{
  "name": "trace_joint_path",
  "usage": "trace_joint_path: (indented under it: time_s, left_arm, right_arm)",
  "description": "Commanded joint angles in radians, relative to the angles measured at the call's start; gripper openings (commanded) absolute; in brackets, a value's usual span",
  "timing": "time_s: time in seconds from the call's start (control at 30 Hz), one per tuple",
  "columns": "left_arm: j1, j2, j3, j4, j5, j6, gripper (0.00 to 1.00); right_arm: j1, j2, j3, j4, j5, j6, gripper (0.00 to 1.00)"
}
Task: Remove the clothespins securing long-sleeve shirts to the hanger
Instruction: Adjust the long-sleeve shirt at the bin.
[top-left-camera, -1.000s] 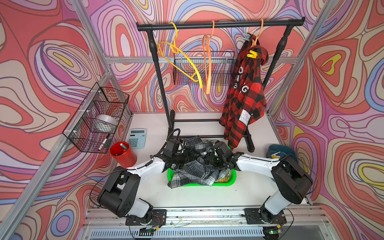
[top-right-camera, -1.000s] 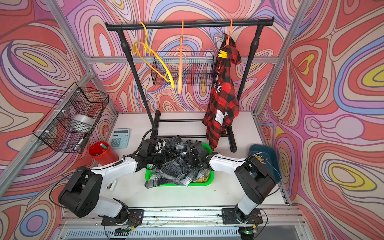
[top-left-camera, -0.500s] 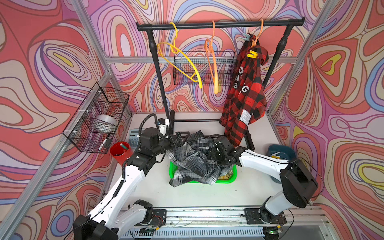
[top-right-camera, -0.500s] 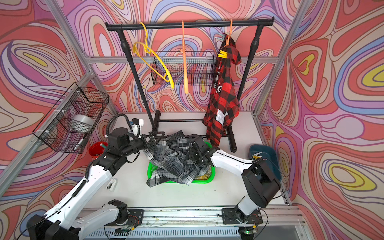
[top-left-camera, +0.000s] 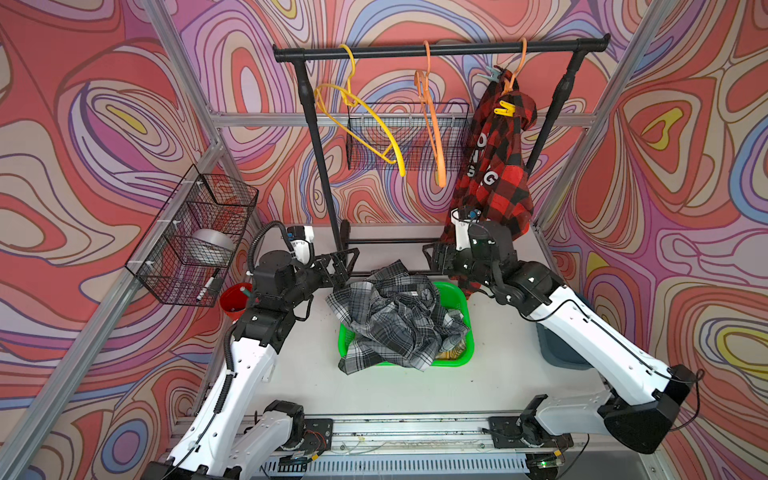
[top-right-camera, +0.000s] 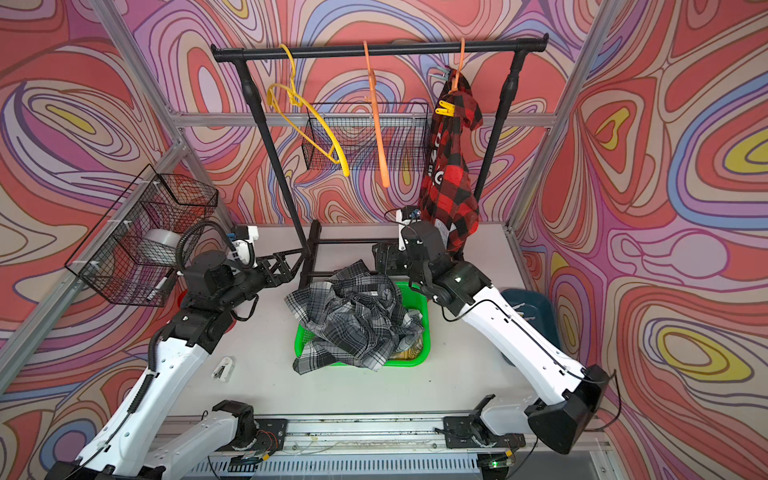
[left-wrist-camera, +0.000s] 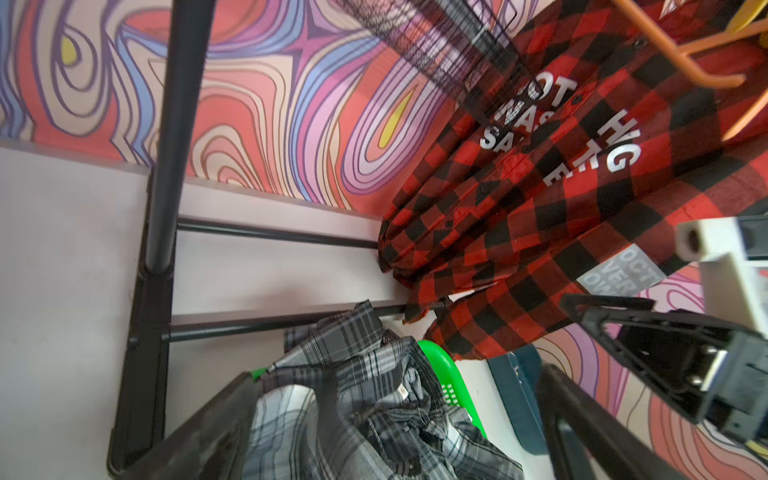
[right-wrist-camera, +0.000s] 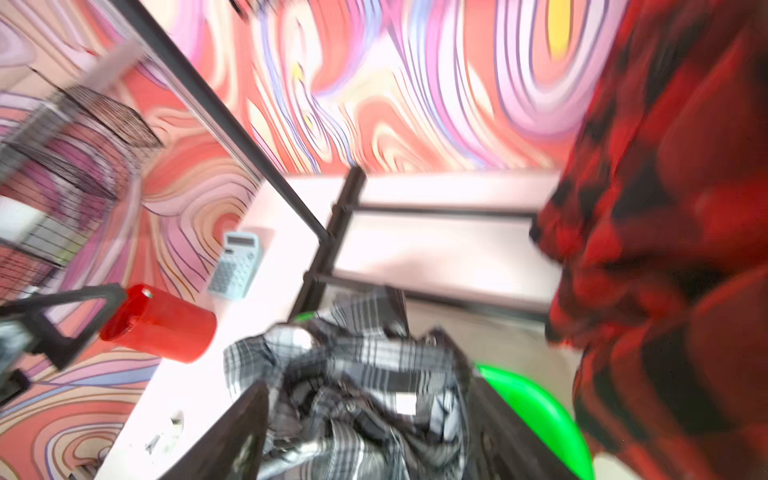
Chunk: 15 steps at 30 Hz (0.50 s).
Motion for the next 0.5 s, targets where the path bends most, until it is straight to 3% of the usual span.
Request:
trace_joint_path:
  time_s: [0.0,0.27,0.47]
  left_arm:
    - [0.017,-0.022,0.038,-0.021,-0.012,0.049,1.0]
    - [0.032,-0.04,0.048,-0.043,-0.034,0.073,1.0]
    - [0.035,-0.043,0.048,-0.026,-0.016,0.058,1.0]
  right_arm:
    - [-0.001,-0.004,0.124,-0.049,0.064,-0.151,0.75]
    - [0.0,0.096,0.499,-0.112,0.127,-0.324,0.74]
    - [-0.001,0.345,0.992,-0.278,0.21,-0.413,0.7]
